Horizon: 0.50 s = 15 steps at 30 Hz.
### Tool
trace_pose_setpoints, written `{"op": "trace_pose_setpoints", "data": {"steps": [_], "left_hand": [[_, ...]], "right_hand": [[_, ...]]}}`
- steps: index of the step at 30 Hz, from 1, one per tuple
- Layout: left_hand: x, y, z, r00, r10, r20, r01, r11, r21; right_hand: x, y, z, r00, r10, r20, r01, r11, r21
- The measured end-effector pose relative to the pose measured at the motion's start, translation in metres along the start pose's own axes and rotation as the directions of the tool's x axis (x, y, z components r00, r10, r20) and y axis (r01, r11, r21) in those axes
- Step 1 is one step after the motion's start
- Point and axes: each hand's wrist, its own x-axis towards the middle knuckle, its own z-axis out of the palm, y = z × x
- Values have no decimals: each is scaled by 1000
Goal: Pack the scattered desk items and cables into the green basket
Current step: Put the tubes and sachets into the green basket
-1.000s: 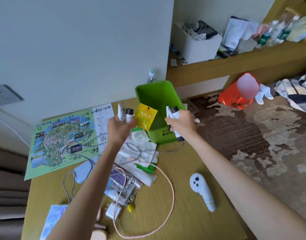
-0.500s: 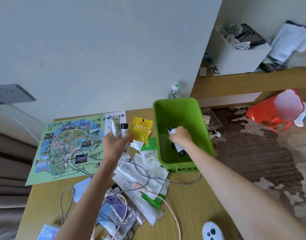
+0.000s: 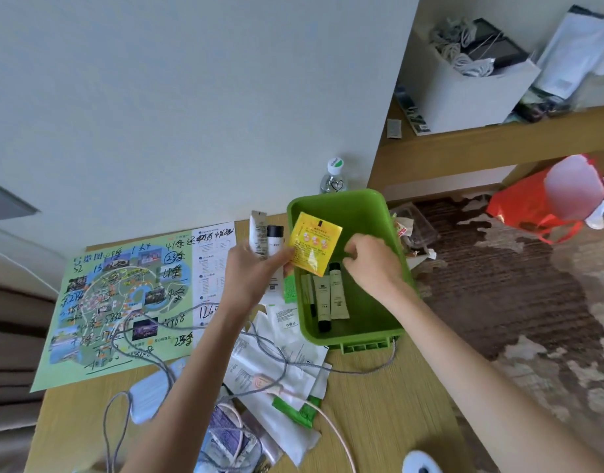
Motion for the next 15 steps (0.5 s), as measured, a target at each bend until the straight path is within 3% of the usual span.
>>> {"op": "trace_pose_setpoints", "data": {"steps": [2,4,7,10,15], "left_hand": [[4,7,16,998,25,51,-27,999,44],[7,10,37,997,30,77,-38,992,116],[7,5,72,991,-70,110,44,974,222],[2,-7,100,951,-188,246,89,927,365],[5,-19,115,912,-226,341,-78,721,688]], "right_hand": [[-14,9,-23,951,-108,-291,117,993,12],[-25,23,-37,886,-160,-435,166,986,-25],[-37,44,-36,924,-88,-372,130,987,91],[-45,59,-20,965,-28,-262,65,989,133],[-49,68,-8,967,-6,-253,46,987,153]]}}
